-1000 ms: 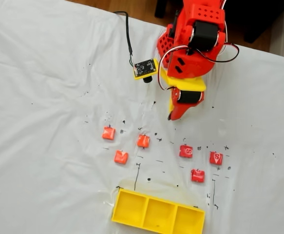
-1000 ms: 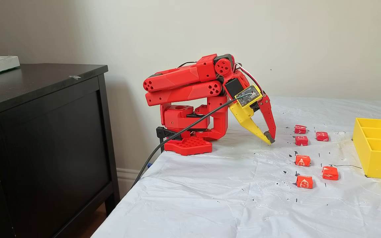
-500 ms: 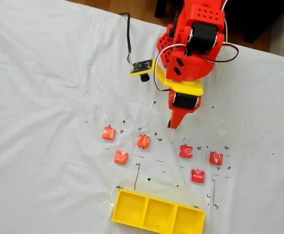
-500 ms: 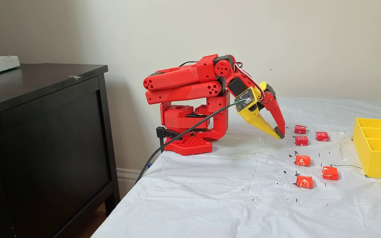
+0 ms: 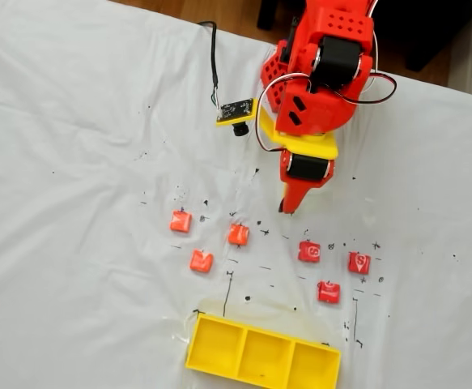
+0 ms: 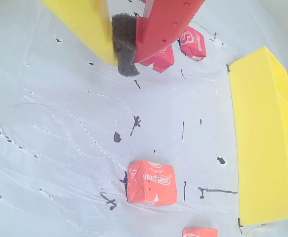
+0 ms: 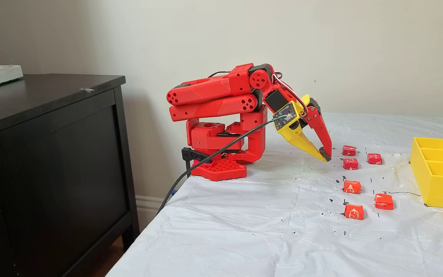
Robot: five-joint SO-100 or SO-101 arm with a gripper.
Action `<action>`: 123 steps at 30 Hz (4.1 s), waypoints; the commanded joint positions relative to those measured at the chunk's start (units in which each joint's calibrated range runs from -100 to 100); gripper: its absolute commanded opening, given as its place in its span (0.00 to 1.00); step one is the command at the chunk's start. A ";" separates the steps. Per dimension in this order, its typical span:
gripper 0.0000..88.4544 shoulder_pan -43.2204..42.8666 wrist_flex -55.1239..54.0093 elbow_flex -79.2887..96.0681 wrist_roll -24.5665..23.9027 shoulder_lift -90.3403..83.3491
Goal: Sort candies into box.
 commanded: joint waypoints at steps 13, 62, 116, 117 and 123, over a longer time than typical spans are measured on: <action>0.00 -1.01 -2.59 0.98 0.15 -0.34; 0.00 -19.94 19.35 -59.55 -6.84 39.02; 0.37 -28.54 4.69 -71.02 -10.45 89.14; 0.37 -28.54 4.53 -71.02 -10.45 89.57; 0.37 -28.91 3.38 -71.57 -10.21 92.45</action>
